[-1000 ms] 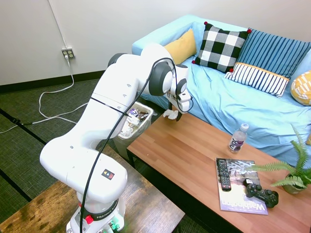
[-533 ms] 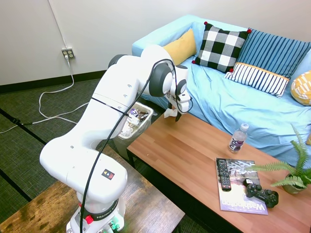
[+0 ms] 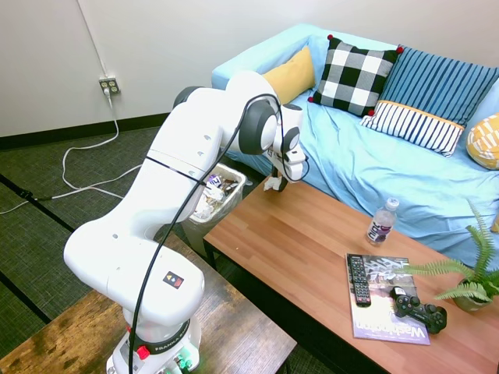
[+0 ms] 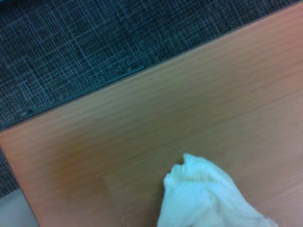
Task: Throw the tissue in the trash bin
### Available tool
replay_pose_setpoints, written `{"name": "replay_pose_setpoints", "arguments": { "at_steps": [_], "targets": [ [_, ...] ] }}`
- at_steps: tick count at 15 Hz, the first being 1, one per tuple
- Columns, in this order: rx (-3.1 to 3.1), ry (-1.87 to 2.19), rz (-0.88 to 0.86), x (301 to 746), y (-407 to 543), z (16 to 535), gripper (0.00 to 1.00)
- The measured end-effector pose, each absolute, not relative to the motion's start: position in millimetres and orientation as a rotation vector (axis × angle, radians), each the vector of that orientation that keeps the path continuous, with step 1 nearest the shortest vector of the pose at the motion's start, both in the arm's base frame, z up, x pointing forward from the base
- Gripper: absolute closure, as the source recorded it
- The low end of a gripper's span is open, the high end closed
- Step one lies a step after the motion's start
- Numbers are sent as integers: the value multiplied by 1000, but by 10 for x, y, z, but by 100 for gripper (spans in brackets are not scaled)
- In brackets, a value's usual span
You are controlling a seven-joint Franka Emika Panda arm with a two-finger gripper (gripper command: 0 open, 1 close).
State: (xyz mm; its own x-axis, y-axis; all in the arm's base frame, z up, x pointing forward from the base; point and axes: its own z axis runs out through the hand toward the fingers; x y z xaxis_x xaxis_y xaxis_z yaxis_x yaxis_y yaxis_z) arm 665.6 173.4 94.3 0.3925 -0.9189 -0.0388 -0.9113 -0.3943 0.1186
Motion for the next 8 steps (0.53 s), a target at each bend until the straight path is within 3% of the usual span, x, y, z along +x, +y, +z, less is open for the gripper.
{"name": "replay_pose_setpoints", "arguments": {
  "at_steps": [8],
  "targets": [
    [2634, -1619, -155, 6461, 1934, 1234, 100]
  ]
}}
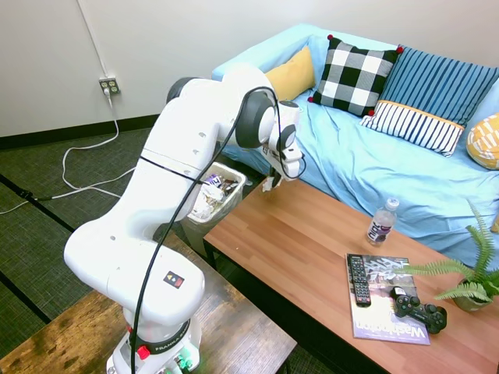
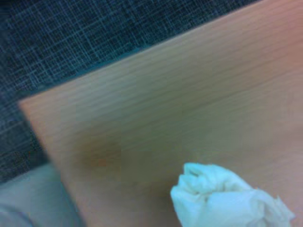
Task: Throw the tissue in the trash bin
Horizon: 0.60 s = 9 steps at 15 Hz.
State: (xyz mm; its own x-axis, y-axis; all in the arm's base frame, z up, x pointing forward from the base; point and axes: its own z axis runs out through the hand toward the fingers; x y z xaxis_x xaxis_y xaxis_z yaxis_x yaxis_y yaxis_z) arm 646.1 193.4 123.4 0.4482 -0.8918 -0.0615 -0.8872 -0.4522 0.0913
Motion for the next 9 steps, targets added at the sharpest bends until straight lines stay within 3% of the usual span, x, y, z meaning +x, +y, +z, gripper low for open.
{"name": "replay_pose_setpoints", "arguments": {
  "at_steps": [6, 9],
  "targets": [
    [2842, -1337, -137, 5828, 3266, 1827, 100],
    [2904, -1207, -119, 5540, 3862, 1861, 100]
  ]
}}
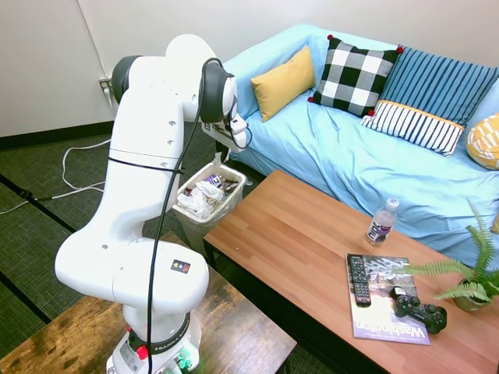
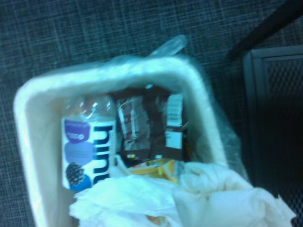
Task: Throw the tissue in the trash bin
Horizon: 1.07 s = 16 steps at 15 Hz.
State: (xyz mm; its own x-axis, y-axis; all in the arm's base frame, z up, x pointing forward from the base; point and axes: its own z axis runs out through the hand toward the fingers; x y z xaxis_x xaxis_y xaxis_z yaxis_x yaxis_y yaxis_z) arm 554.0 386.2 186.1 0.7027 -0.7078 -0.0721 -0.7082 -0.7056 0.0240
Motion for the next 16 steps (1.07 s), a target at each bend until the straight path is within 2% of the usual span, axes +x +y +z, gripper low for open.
{"name": "replay_pose_setpoints", "arguments": {
  "at_steps": [1, 2, 7, 16],
  "targets": [
    [-2910, 1169, 116, 5473, 4020, 1815, 100],
    [-2924, 1142, 115, 5430, 4141, 1740, 0],
    [-2959, 1115, 141, 5404, 4323, 1330, 0],
    [-2958, 1116, 137, 5446, 4309, 1318, 0]
  ]
}}
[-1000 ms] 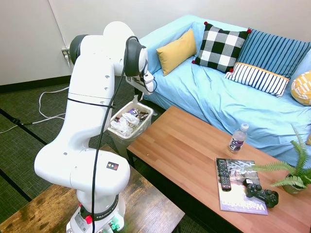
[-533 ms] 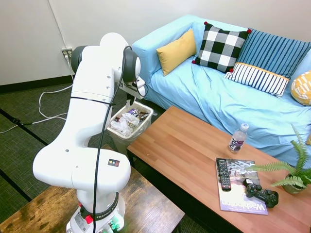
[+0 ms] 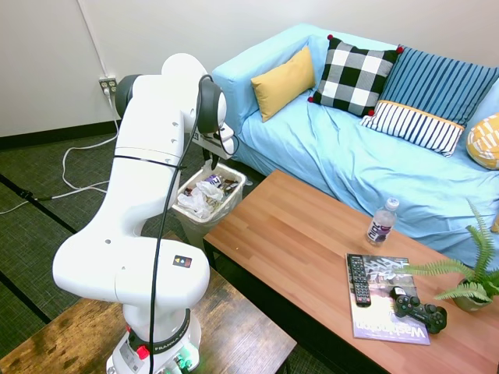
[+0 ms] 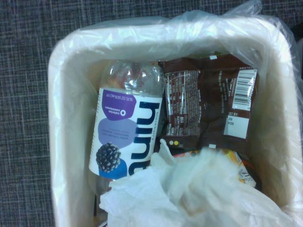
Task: Throw the tissue in the trash bin
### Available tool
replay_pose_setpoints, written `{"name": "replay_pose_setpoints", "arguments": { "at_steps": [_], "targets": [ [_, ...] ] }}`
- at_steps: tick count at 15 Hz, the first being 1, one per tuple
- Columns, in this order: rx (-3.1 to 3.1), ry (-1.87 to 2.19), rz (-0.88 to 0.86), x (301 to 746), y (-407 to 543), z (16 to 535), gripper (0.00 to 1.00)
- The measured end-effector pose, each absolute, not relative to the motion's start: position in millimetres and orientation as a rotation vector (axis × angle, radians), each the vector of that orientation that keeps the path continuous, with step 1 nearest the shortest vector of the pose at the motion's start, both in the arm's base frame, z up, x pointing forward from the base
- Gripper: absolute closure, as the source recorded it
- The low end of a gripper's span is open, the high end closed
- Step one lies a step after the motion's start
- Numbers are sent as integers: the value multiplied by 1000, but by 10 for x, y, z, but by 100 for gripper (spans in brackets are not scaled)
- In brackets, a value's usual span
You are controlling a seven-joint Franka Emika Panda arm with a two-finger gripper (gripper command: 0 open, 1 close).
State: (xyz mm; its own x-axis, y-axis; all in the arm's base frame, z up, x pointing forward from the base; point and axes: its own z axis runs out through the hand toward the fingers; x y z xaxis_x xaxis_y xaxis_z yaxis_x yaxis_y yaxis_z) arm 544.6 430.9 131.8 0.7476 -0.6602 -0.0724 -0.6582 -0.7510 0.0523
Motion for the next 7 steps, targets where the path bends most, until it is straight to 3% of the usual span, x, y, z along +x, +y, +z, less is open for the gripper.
{"name": "replay_pose_setpoints", "arguments": {
  "at_steps": [7],
  "targets": [
    [2917, -1101, -131, 5456, 4311, 1340, 0]
  ]
}}
